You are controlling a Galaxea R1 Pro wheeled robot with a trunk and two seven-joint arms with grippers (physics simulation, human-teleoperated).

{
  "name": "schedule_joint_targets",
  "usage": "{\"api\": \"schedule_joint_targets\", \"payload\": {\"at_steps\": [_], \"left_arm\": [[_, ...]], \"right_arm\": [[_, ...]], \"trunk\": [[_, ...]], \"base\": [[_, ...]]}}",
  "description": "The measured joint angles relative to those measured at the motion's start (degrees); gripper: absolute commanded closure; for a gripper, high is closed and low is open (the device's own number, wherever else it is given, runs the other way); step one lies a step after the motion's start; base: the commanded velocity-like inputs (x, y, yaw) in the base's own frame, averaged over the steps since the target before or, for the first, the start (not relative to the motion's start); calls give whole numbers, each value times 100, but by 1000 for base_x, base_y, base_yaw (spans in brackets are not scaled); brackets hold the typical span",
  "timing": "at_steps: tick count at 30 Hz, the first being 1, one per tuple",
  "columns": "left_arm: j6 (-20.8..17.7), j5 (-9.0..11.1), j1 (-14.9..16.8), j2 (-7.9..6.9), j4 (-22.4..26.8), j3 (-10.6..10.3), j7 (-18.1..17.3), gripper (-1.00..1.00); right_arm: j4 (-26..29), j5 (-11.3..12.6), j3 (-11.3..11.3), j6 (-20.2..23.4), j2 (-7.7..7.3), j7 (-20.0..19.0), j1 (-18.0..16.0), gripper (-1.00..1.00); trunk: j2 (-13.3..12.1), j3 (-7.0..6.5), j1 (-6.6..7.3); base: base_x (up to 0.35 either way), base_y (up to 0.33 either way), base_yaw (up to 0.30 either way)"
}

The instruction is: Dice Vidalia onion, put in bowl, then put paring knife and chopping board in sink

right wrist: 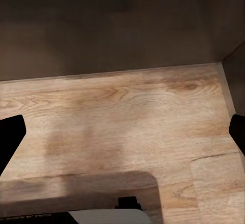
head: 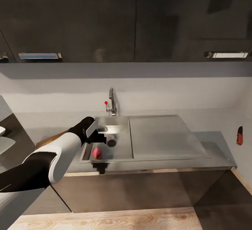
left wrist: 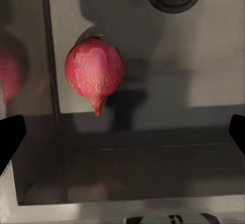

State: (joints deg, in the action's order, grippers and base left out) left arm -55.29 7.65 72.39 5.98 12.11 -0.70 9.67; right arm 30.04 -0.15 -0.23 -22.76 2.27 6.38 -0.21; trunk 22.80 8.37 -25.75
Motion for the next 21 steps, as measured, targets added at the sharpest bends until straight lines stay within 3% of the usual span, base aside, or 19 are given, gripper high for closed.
{"api": "schedule_joint_targets", "payload": {"at_steps": [13,21], "left_arm": [[13,0,0,11,-4,-1,1,-100],[17,7,0,16,-4,-1,-6,-100]], "right_arm": [[0,0,0,3,0,-1,-1,-100],[1,0,0,4,0,-1,-2,-100]], "trunk": [[0,27,0],[0,75,1]], "base": [[6,1,0],[130,54,0]]}}
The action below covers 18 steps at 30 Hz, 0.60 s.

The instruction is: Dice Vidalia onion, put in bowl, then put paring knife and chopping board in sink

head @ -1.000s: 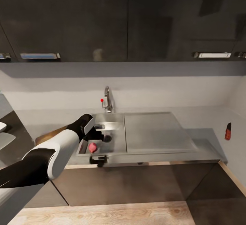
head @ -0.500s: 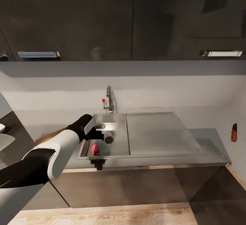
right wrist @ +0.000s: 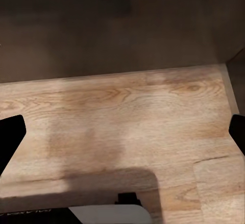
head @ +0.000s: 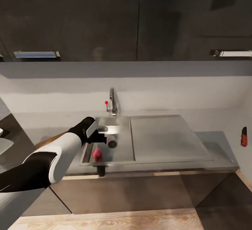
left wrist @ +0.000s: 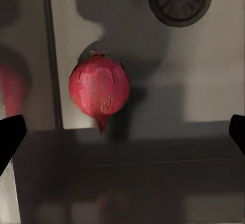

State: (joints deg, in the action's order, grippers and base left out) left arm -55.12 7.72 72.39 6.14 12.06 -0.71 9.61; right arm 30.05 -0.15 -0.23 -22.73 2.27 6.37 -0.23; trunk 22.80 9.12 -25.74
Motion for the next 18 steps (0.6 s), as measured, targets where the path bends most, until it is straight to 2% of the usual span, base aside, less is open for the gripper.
{"api": "schedule_joint_targets", "payload": {"at_steps": [18], "left_arm": [[19,1,-51,18,0,0,-1,-100]], "right_arm": [[0,1,0,0,0,1,1,-100]], "trunk": [[0,113,-1]], "base": [[36,4,0]]}}
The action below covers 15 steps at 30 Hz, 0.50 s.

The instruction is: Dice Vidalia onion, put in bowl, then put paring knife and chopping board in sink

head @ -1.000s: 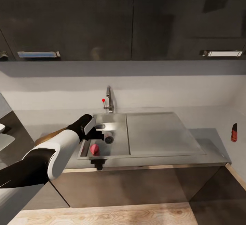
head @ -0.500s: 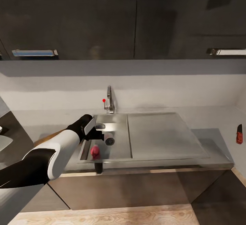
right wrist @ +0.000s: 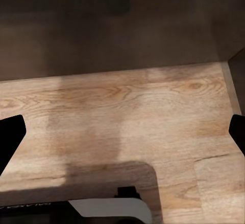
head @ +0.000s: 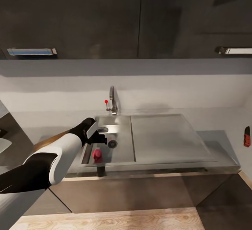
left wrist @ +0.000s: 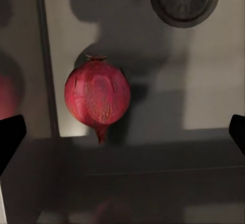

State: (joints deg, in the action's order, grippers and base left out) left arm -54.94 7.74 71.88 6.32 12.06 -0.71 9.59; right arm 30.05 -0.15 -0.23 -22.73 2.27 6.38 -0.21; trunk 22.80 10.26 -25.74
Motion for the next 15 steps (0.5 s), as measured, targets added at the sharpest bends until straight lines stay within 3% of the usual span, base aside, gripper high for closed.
{"api": "schedule_joint_targets", "payload": {"at_steps": [15], "left_arm": [[3,0,-2,9,8,0,0,-100]], "right_arm": [[0,0,0,1,0,-1,-2,-100]], "trunk": [[0,95,1]], "base": [[124,15,0]]}}
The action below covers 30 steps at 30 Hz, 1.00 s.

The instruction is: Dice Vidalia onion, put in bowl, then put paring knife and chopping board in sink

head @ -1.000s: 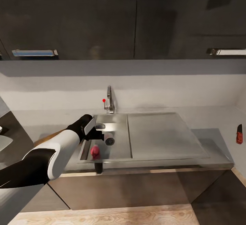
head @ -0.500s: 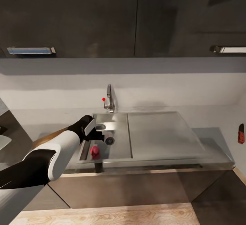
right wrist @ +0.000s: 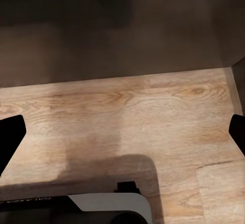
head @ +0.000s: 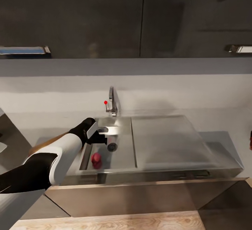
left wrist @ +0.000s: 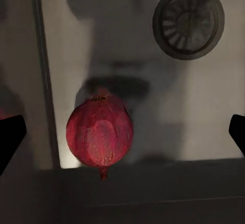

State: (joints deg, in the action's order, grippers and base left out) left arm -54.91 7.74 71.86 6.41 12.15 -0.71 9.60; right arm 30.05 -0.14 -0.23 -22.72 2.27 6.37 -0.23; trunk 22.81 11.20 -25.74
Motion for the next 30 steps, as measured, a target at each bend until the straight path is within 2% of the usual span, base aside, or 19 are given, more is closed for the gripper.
{"api": "schedule_joint_targets", "payload": {"at_steps": [10,19,30], "left_arm": [[1,-1,0,0,-8,0,0,-100],[1,-1,-28,-5,-13,0,0,-100],[1,-9,-70,-8,-4,0,0,-100]], "right_arm": [[0,1,0,0,0,1,1,-100],[0,0,0,0,0,1,2,-100],[0,0,0,0,0,1,1,-100]], "trunk": [[0,63,-2],[0,119,-3],[0,189,-2]], "base": [[58,27,0],[-117,1,0],[-13,0,0]]}}
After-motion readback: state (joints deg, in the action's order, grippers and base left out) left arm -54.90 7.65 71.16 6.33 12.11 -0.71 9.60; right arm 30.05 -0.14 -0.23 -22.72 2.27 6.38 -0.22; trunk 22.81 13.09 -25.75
